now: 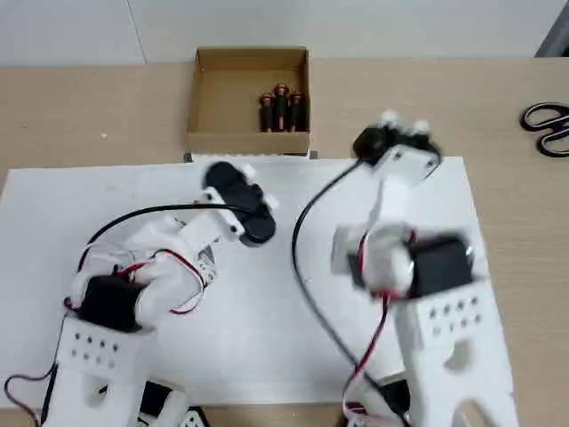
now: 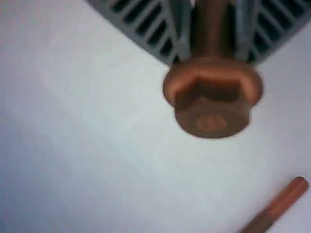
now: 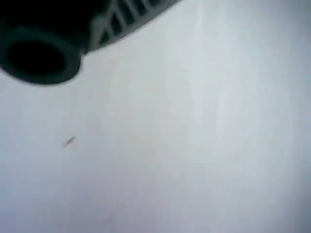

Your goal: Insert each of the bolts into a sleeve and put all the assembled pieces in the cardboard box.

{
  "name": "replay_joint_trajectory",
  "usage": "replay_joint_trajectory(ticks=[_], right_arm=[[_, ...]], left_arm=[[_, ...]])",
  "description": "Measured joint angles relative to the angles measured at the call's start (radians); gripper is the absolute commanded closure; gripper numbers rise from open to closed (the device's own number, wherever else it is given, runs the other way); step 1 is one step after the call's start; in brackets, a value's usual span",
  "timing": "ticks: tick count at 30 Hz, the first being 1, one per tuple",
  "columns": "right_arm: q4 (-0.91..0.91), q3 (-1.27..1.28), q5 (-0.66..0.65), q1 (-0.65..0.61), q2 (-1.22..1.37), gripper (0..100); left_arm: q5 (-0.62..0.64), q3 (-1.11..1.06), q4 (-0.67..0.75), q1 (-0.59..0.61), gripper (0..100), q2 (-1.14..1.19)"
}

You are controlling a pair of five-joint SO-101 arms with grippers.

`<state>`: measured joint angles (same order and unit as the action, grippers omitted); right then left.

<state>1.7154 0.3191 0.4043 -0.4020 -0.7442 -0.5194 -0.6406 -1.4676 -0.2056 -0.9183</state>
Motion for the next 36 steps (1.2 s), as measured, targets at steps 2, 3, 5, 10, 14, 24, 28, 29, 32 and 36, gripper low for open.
replay_joint_trajectory(ticks=[2, 3, 5, 10, 14, 24, 28, 29, 32, 36], right_arm=[[0.002, 0.064, -0.002, -0.061, -0.094, 99.6], [0.002, 0.098, -0.002, -0.089, -0.143, 99.6], [0.002, 0.163, -0.002, -0.15, -0.238, 99.6], [-0.018, 0.282, -0.015, -0.201, -0.465, 99.6], [-0.071, 0.377, -0.135, -0.201, -0.626, 99.6], [-0.249, 0.629, -0.325, -0.203, -0.891, 99.6], [-0.322, 0.735, -0.385, -0.203, -0.959, 99.6], [-0.342, 0.763, -0.396, -0.203, -0.974, 99.6], [-0.397, 0.83, -0.422, -0.233, -1.016, 99.6], [-0.454, 0.891, -0.431, -0.348, -1.054, 99.6]], left_arm=[[0.089, 0.0, 0.0, 0.0, 99, -0.044], [0.129, 0.0, 0.0, 0.0, 99, -0.068], [0.187, 0.0, 0.003, -0.002, 99, -0.109], [0.23, -0.048, 0.097, -0.005, 99, -0.229], [0.247, -0.181, 0.255, -0.005, 99, -0.377], [0.647, -0.62, 0.554, -0.008, 99, -0.872], [0.891, -0.635, 0.568, -0.011, 99, -0.875], [0.953, -0.641, 0.568, -0.02, 99, -0.881], [1.074, -0.644, 0.568, -0.071, 99, -0.884], [1.122, -0.644, 0.568, -0.133, 99, -0.884]])
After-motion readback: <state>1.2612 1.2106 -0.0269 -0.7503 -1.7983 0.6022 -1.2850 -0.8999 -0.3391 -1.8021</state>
